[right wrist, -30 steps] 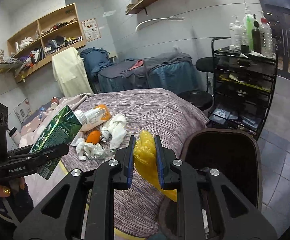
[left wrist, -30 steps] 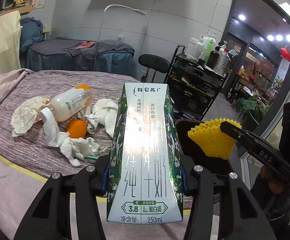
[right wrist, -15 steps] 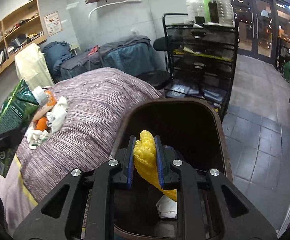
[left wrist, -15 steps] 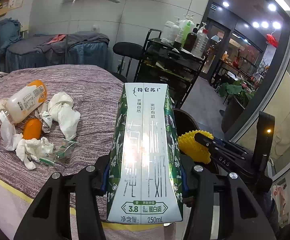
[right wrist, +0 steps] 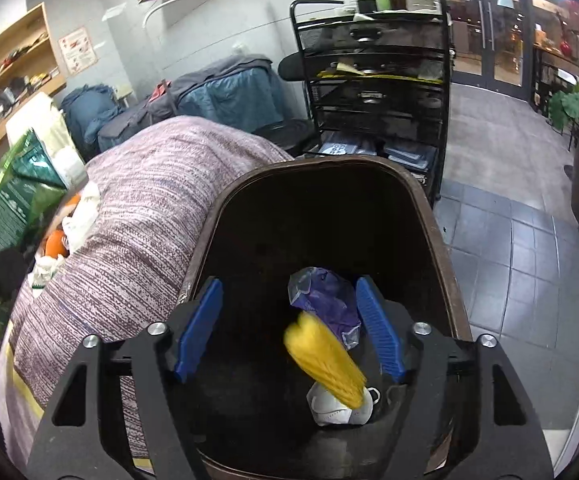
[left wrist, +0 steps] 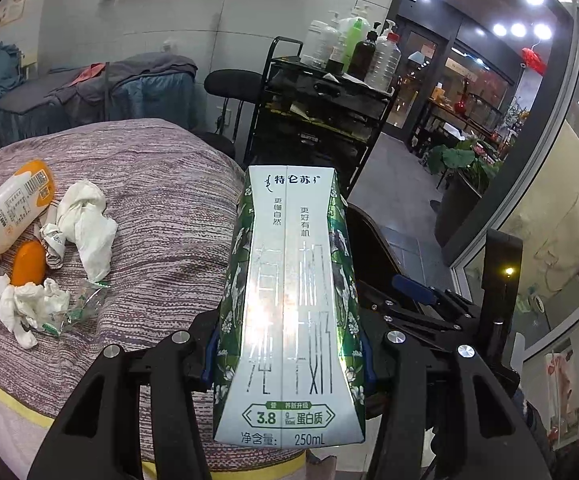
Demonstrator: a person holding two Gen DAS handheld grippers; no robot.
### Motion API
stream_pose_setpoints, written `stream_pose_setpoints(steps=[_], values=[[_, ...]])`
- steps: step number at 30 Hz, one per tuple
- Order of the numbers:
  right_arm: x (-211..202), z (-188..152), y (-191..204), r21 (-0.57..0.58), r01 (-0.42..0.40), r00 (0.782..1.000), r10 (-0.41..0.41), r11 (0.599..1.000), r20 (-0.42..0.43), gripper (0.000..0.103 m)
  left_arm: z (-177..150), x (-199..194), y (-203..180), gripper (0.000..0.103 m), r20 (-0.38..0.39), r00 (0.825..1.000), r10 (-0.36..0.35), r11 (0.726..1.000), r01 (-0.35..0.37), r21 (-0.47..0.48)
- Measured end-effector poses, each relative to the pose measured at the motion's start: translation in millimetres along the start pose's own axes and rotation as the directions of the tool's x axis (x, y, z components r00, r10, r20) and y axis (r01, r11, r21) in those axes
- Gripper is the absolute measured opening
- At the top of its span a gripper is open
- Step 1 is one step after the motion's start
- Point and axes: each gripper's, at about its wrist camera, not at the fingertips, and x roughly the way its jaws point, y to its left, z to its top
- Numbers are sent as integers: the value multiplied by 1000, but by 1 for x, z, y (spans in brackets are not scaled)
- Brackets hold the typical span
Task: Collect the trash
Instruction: 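Carry the yellow sponge to the brown bin and release it with the right gripper, then lower the milk carton into the brown bin and open the left gripper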
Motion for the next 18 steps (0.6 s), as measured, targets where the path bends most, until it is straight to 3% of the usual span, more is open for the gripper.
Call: stream_pose_setpoints(steps=[8, 18], values=[[-19, 0, -4, 9, 30, 999, -30, 1000, 43, 78, 1, 13, -6, 50, -32, 999, -27, 1000, 27, 2], [-51, 3, -16, 47, 92, 987, -97, 995, 125, 80, 1, 35, -23, 50, -82, 995, -50, 998, 53, 36]])
